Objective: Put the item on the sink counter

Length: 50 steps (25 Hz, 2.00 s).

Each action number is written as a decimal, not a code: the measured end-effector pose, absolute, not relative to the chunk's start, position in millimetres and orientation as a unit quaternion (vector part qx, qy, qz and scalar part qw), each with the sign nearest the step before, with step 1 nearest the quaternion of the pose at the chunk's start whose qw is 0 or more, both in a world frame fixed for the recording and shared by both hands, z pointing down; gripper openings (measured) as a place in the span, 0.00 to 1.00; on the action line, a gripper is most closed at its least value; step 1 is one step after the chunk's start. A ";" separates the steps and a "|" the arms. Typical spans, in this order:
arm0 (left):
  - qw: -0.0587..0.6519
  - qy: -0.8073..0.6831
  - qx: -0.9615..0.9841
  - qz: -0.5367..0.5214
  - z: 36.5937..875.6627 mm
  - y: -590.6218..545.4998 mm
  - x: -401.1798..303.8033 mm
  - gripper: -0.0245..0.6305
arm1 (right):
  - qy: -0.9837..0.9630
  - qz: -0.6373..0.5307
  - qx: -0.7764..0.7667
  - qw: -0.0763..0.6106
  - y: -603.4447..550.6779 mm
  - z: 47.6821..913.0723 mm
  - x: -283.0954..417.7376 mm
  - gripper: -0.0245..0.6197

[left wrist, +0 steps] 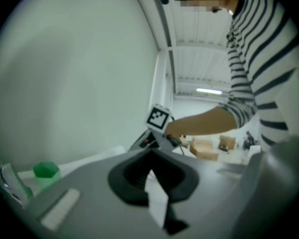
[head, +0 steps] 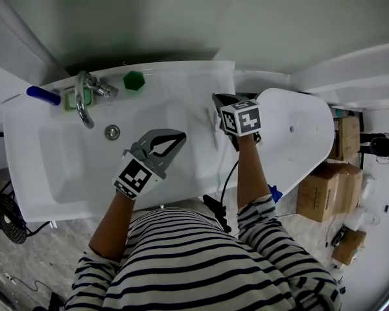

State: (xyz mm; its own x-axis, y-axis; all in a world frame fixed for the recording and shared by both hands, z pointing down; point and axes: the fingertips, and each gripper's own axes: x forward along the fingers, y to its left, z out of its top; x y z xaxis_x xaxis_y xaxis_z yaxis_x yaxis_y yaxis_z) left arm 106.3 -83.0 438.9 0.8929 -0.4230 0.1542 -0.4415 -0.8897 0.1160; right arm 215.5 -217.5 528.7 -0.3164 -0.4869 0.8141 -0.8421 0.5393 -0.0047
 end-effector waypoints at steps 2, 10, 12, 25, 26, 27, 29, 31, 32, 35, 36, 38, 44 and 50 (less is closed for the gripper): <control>0.071 -0.225 0.970 0.063 435.5 -81.7 102.8 0.04 | -0.792 0.203 0.430 0.384 -223.9 509.9 204.6 0.05; 0.061 -0.240 0.967 0.064 424.4 -77.9 79.7 0.04 | -0.827 0.128 0.437 0.329 -251.0 438.3 156.5 0.05; 0.062 -0.244 0.966 0.065 424.5 -77.8 73.2 0.04 | -0.826 0.115 0.428 0.349 -254.1 443.2 148.4 0.05; 0.069 -0.257 0.962 0.066 430.1 -71.1 61.0 0.04 | -0.832 0.108 0.360 0.409 -230.9 493.8 132.8 0.05; 0.069 -0.257 0.962 0.067 430.5 -70.4 61.0 0.04 | -0.832 0.105 0.356 0.413 -230.2 495.9 132.0 0.05; 0.070 -0.257 0.962 0.067 430.8 -69.4 61.3 0.04 | -0.831 0.101 0.351 0.419 -229.5 498.8 131.2 0.05; 0.072 -0.256 0.962 0.068 431.7 -67.8 61.5 0.04 | -0.829 0.091 0.339 0.435 -228.3 506.9 129.7 0.05; 0.073 -0.257 0.961 0.069 433.3 -67.6 61.0 0.04 | -0.827 0.081 0.325 0.452 -228.0 516.4 127.7 0.05; 0.074 -0.258 0.961 0.069 434.3 -67.7 60.5 0.04 | -0.826 0.078 0.317 0.459 -227.9 521.1 126.7 0.05; 0.080 -0.262 0.959 0.070 439.0 -67.2 58.7 0.04 | -0.826 0.077 0.293 0.476 -227.1 536.3 122.8 0.05; 0.082 -0.263 0.959 0.071 440.8 -66.8 57.7 0.04 | -0.826 0.078 0.285 0.480 -226.6 541.5 121.1 0.05; 0.086 -0.266 0.957 0.071 443.7 -66.3 55.7 0.04 | -0.825 0.081 0.272 0.488 -226.2 550.9 118.6 0.05; 0.097 -0.273 0.954 0.072 452.9 -68.5 51.6 0.04 | -0.815 0.087 0.236 0.521 -227.5 581.7 114.4 0.13; 0.104 -0.278 0.952 0.072 459.9 -73.0 49.3 0.04 | -0.800 0.077 0.204 0.559 -231.0 608.6 113.1 0.13</control>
